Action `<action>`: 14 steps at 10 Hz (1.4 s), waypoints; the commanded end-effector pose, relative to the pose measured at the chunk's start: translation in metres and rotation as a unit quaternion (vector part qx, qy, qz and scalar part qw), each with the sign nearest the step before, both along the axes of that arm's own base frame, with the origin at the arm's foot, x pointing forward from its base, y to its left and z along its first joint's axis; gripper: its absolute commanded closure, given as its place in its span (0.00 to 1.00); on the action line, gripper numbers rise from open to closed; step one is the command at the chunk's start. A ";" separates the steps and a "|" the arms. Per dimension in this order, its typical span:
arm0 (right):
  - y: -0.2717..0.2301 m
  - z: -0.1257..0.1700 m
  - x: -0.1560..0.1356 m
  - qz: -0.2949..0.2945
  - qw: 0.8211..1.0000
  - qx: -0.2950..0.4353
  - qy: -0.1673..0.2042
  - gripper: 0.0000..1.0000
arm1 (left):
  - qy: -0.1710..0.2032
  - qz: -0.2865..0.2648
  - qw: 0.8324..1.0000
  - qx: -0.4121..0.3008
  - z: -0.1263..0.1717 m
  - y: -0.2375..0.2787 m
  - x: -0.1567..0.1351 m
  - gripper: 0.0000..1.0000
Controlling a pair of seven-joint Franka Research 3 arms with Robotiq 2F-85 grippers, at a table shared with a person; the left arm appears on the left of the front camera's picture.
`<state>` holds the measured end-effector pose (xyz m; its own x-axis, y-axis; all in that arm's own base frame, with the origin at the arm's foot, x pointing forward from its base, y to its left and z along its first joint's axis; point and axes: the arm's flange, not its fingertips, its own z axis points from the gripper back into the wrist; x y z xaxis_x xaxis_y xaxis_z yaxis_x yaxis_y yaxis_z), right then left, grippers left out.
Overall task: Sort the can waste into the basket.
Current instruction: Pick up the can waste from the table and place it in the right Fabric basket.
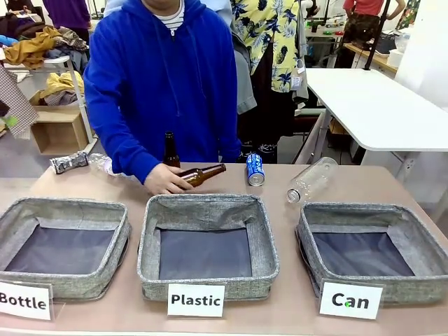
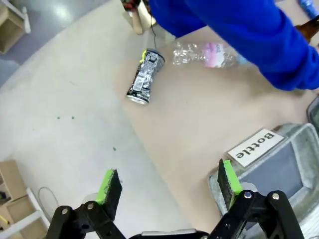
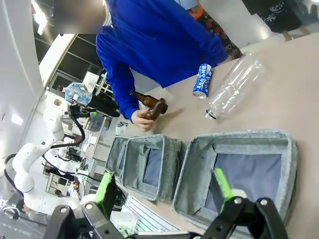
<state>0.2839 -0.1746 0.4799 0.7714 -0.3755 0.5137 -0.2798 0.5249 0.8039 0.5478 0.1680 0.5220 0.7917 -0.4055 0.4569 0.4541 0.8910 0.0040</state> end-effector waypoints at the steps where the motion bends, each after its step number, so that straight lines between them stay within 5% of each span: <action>1: -0.001 0.001 0.004 0.002 1.000 0.001 -0.018 0.00 | -0.015 0.017 1.000 -0.017 -0.001 0.013 -0.038 0.00; 3: -0.001 0.001 0.004 0.002 1.000 0.001 -0.018 0.00 | 0.000 0.007 1.000 -0.002 0.000 0.006 -0.009 0.00; 5: -0.001 0.001 0.004 0.002 1.000 0.001 -0.018 0.00 | 0.120 -0.201 0.972 -0.006 0.003 0.042 0.040 0.00; 6: -0.001 0.001 0.004 0.002 1.000 0.001 -0.018 0.00 | 0.115 -0.225 0.966 -0.049 0.010 0.076 0.030 0.00; 8: -0.001 0.001 0.004 0.002 1.000 0.001 -0.018 0.00 | 0.067 -0.260 0.957 -0.109 0.031 0.160 -0.041 0.00; 10: -0.001 0.001 0.004 0.002 1.000 0.001 -0.018 0.00 | 0.008 -0.272 0.947 -0.169 0.020 0.224 -0.108 0.00; 14: -0.001 0.001 0.004 0.002 1.000 0.001 -0.018 0.00 | -0.117 -0.238 0.929 -0.259 -0.031 0.286 -0.165 0.00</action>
